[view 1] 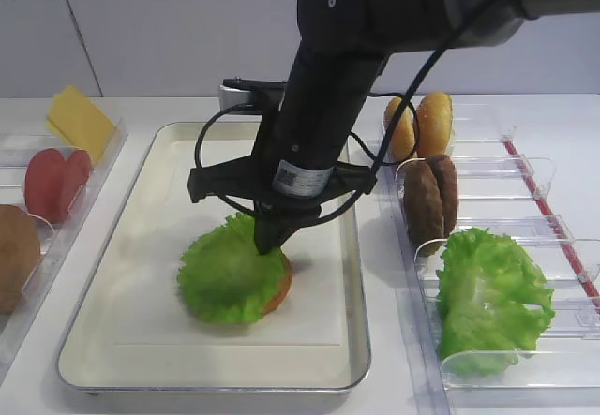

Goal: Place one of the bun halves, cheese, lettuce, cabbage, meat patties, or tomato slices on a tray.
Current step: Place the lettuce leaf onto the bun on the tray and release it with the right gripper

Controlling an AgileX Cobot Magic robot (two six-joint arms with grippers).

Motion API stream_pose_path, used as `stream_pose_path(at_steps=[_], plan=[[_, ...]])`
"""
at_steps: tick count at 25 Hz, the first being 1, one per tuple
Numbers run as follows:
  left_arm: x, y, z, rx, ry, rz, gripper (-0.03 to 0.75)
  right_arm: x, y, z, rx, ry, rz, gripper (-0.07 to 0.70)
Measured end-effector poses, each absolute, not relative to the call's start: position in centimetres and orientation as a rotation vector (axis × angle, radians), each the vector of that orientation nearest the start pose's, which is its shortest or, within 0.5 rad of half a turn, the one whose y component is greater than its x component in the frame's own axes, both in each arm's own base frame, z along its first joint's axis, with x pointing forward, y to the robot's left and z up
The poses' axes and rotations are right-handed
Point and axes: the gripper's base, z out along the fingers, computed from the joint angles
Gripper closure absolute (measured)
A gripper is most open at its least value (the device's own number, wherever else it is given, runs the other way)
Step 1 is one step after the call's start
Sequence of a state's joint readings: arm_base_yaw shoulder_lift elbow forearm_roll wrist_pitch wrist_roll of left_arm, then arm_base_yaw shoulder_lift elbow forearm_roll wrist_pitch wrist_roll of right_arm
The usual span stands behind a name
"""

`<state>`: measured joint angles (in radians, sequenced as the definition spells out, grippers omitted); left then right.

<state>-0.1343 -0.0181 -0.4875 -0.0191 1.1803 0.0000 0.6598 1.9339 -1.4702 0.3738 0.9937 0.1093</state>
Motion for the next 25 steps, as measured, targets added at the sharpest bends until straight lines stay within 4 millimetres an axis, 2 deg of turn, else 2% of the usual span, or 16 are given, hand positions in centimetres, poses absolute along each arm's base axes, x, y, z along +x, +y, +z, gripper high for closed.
stream_pose_path(at_steps=[4, 13, 17, 21, 25], plan=[[-1.2, 0.0, 26.4, 0.147, 2.155, -0.101, 0.448, 29.8, 26.6, 21.0, -0.576, 3.005, 0.56, 0.604], [-1.2, 0.0, 26.4, 0.147, 2.155, -0.101, 0.448, 30.0, 26.5, 20.8, -0.576, 2.993, 0.539, 0.58], [-1.2, 0.0, 26.4, 0.147, 2.155, -0.101, 0.448, 30.1, 26.5, 20.8, -0.574, 2.972, 0.533, 0.449], [-1.2, 0.0, 26.4, 0.147, 2.155, -0.101, 0.448, 30.2, 26.5, 20.8, -0.582, 2.965, 0.525, 0.377], [-1.2, 0.0, 26.4, 0.147, 2.155, -0.101, 0.448, 30.9, 26.3, 22.2, -0.624, 2.953, 0.416, 0.263]])
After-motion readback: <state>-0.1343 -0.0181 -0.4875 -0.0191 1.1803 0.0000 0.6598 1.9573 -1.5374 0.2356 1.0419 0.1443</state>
